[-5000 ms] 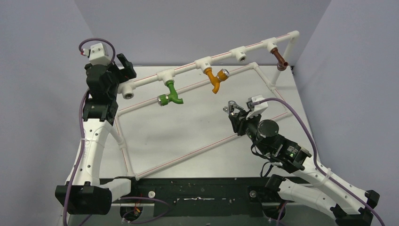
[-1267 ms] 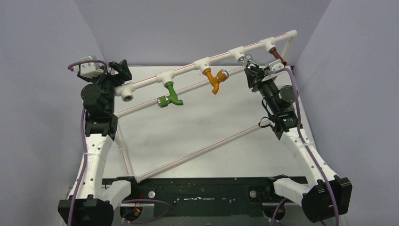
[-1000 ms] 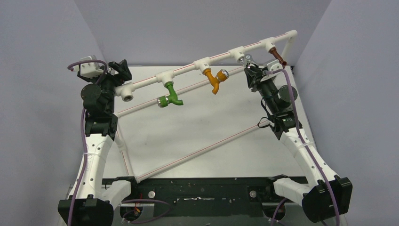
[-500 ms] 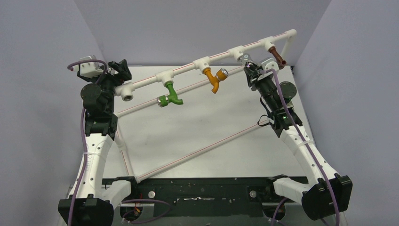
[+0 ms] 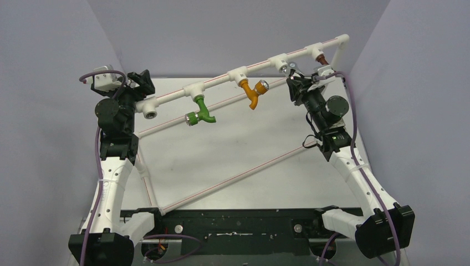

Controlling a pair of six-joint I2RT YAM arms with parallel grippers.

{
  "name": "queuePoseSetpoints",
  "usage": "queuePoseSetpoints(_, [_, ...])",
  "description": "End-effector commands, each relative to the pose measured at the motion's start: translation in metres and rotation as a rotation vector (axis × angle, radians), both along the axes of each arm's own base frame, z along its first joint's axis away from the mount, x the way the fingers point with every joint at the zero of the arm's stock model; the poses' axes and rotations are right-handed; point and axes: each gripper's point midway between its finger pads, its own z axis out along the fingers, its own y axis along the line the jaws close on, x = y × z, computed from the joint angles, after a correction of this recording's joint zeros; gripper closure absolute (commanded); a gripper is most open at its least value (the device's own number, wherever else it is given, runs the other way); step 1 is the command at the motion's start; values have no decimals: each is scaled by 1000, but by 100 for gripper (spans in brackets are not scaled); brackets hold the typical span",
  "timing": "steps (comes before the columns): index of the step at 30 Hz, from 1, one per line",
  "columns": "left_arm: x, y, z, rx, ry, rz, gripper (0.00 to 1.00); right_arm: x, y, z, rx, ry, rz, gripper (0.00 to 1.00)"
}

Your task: Install the water faucets

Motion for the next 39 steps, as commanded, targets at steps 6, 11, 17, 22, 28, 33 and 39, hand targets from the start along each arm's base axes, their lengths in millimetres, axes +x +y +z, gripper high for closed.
queuePoseSetpoints(6, [-5, -4, -132, -8, 424, -40, 10, 6, -18, 44, 373, -10, -100, 100])
queuePoseSetpoints(11, [-5, -5, -132, -10, 424, -42, 10, 6, -22, 47, 536, 40, -112, 100])
queuePoseSetpoints(17, [-5, -5, -132, -9, 422, -42, 10, 7, -27, 46, 746, 125, -139, 100])
queuePoseSetpoints(22, [-5, -5, -132, -9, 421, -44, 10, 8, -26, 46, 889, 174, -122, 100])
queuePoseSetpoints(28, [-5, -5, -132, -10, 424, -45, 10, 5, -27, 44, 1076, 232, -105, 100])
queuePoseSetpoints(33, [-5, -5, -132, -10, 424, -45, 10, 4, -28, 43, 1223, 295, -104, 100])
queuePoseSetpoints(39, [-5, -5, -132, -10, 422, -48, 10, 2, -25, 40, 1404, 370, -78, 100])
